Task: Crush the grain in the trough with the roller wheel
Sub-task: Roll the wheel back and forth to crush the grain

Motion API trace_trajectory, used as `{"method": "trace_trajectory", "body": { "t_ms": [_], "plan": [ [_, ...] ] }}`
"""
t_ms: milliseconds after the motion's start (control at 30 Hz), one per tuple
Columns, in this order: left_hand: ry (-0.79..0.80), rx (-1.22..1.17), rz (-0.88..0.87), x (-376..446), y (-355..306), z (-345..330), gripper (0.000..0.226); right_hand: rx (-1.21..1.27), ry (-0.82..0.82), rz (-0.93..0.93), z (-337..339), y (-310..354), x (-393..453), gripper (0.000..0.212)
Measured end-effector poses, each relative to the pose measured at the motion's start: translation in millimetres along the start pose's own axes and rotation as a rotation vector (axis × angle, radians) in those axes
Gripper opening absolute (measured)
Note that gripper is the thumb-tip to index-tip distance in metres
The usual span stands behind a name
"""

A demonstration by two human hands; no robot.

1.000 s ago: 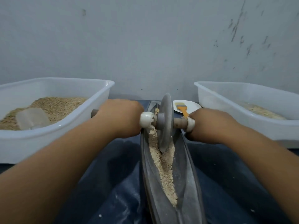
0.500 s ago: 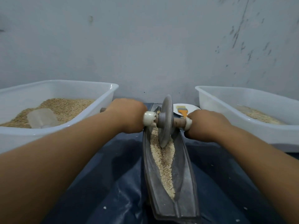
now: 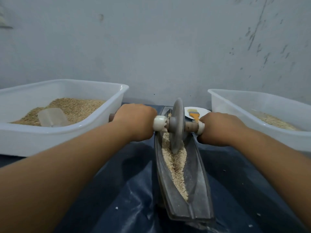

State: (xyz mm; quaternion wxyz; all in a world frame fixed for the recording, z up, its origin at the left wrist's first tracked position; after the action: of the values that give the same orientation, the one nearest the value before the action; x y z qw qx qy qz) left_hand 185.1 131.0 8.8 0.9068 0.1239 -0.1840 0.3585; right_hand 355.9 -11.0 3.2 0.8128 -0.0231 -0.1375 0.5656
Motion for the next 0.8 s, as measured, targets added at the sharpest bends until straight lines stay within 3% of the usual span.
{"method": "trace_trajectory", "body": {
  "t_ms": [133, 300, 367, 500, 567, 700, 800],
  "plan": [
    [-0.218, 0.049, 0.000, -22.9, 4.7, -7.2, 0.031, -0.048, -0.123, 0.010, -6.9, 0.9, -19.9, 0.015],
    [0.017, 0.000, 0.011, 7.1, 0.1, -2.6, 0.021, 0.019, -0.024, -0.005, -1.5, 2.1, 4.9, 0.018],
    [0.022, -0.017, 0.010, 10.3, -3.2, -0.3, 0.021, 0.036, 0.000, -0.020, -2.2, 0.8, 8.3, 0.019],
    [-0.368, 0.042, -0.117, -24.6, -3.6, -0.3, 0.045, -0.003, -0.135, -0.013, -15.7, -1.4, -23.0, 0.021],
    [-0.452, 0.029, -0.139, -31.7, -3.2, 2.4, 0.054, -0.038, -0.223, -0.007, -20.5, 1.1, -34.8, 0.028],
    [-0.224, 0.011, -0.041, -7.5, -2.6, -3.0, 0.031, 0.037, -0.079, -0.023, -9.6, 2.6, -11.0, 0.018],
    [-0.177, -0.047, 0.029, -9.8, -2.8, -1.5, 0.026, 0.026, -0.060, -0.022, -1.3, 4.2, -3.2, 0.019]
  ]
}}
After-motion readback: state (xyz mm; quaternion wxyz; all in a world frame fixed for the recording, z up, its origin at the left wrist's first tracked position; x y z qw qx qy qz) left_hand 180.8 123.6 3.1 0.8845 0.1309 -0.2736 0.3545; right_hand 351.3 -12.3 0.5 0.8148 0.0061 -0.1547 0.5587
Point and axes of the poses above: each hand's wrist, its own x-axis towards the middle knuckle, its own z-axis out of the back of the hand, y = z × x, the point moved 3 cm from there along x, towards the middle knuckle, and after that the axes turned 13 degrees about z, right-handed, at the moved point
